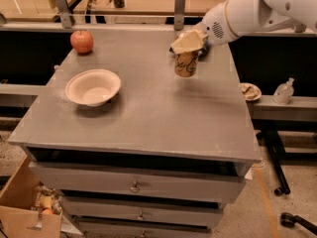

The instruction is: Pick orange can

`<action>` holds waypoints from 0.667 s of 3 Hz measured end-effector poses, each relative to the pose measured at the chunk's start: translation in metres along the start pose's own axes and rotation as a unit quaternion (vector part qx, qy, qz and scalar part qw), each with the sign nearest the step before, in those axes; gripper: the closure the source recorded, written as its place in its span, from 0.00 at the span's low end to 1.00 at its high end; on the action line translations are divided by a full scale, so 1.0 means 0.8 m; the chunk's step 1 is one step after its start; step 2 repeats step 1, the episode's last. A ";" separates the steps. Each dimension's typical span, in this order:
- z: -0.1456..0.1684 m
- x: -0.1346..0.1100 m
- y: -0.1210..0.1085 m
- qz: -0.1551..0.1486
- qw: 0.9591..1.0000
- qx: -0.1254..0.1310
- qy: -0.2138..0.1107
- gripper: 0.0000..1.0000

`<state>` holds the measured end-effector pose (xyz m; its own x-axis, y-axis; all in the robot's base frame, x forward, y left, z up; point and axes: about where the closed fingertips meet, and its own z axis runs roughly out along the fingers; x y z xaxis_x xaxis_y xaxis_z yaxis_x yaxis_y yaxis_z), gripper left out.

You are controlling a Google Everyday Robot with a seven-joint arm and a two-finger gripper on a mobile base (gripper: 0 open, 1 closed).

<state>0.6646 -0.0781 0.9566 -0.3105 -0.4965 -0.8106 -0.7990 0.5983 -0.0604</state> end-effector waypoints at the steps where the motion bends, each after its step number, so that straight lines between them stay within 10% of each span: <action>1: -0.035 -0.005 -0.009 -0.006 1.000 0.011 -0.018 1.00; 2: -0.035 -0.005 -0.009 -0.006 1.000 0.011 -0.018 1.00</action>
Offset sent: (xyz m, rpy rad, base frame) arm 0.0000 0.0000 0.0000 0.0000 0.0000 0.0000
